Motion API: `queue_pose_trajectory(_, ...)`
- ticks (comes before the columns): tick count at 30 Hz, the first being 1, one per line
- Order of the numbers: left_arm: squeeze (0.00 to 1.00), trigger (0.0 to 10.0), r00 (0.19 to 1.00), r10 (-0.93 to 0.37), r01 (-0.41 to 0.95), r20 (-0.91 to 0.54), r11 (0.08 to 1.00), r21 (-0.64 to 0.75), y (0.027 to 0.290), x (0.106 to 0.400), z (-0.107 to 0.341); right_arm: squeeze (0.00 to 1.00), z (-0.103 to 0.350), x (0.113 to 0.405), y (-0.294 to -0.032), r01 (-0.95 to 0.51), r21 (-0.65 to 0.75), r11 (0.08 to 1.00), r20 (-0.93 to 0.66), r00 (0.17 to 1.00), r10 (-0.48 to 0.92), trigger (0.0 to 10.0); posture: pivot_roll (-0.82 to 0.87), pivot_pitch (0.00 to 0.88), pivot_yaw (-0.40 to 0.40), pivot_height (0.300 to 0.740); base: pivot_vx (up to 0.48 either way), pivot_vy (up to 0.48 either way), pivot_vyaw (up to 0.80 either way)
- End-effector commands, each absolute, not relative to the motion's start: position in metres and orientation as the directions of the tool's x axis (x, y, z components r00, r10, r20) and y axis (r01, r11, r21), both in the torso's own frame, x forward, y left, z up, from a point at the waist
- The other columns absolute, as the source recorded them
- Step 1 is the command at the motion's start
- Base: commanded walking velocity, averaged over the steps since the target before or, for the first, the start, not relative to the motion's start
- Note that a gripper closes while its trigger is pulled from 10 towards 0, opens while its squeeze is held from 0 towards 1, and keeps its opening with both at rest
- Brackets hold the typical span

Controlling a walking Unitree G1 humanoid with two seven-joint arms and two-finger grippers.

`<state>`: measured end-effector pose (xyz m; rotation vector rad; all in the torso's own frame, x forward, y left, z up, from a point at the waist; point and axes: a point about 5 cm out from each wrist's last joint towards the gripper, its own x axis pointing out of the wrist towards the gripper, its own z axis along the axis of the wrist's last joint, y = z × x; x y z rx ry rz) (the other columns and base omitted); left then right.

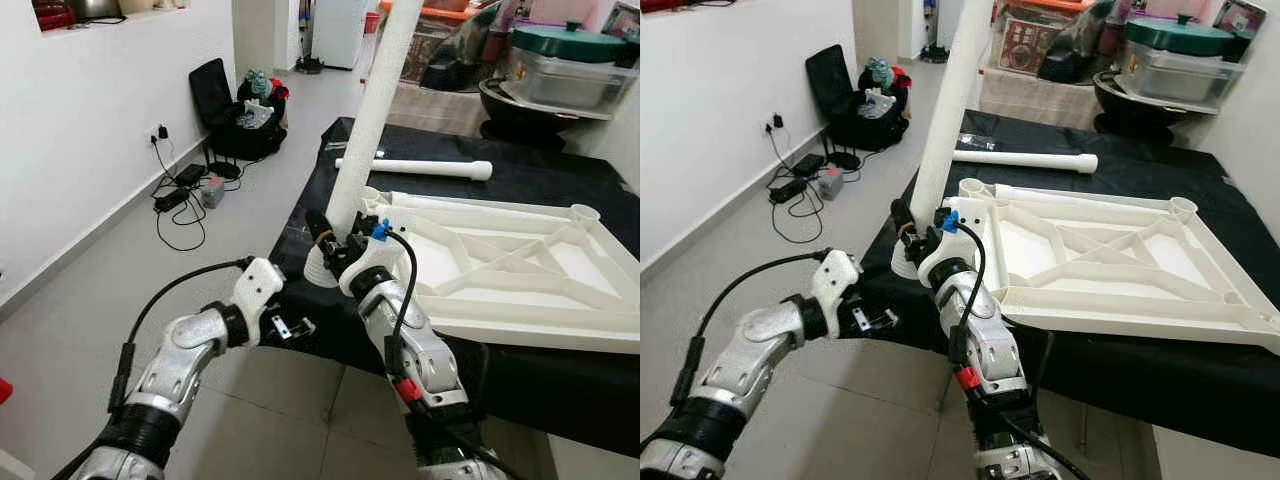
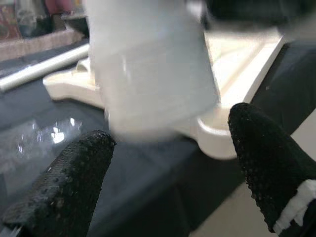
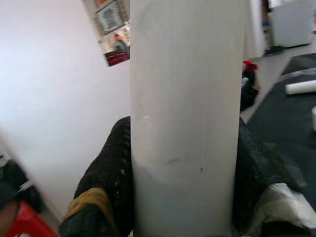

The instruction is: Building children table

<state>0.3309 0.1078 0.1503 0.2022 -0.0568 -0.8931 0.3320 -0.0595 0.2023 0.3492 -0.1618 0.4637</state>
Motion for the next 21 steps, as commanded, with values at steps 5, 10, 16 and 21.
queue_pose_trajectory(5, 0.00, 10.0, 0.631, -0.776, 0.764, 0.001, 0.622, 0.171, 0.102, 0.338, 0.157, 0.00, 0.198, 0.327, -0.053, -0.522, 0.249, 0.816, 0.242, 0.849, 0.469, 0.0, 0.06, 0.000, -0.064, 0.740, 0.000, 0.000, 0.00)
queue_pose_trajectory(10, 0.00, 10.0, 0.646, -0.763, 0.751, 0.026, 0.641, 0.159, 0.102, 0.342, 0.160, 0.00, 0.196, 0.324, -0.049, -0.567, 0.224, 0.793, 0.242, 0.820, 0.518, 0.0, 0.06, 0.000, -0.061, 0.740, 0.000, 0.000, 0.00)
queue_pose_trajectory(16, 0.00, 10.0, 0.673, -0.739, 0.724, 0.039, 0.668, 0.171, 0.103, 0.345, 0.161, 0.00, 0.196, 0.323, -0.048, -0.578, 0.214, 0.788, 0.244, 0.812, 0.530, 0.0, 0.05, 0.000, -0.054, 0.740, 0.000, 0.000, 0.00)
queue_pose_trajectory(21, 0.00, 0.0, 0.673, -0.736, 0.720, 0.075, 0.675, 0.161, 0.104, 0.345, 0.164, 0.00, 0.193, 0.323, -0.051, -0.569, 0.216, 0.793, 0.234, 0.819, 0.524, 0.0, 0.04, 0.000, -0.065, 0.740, 0.000, 0.000, 0.00)
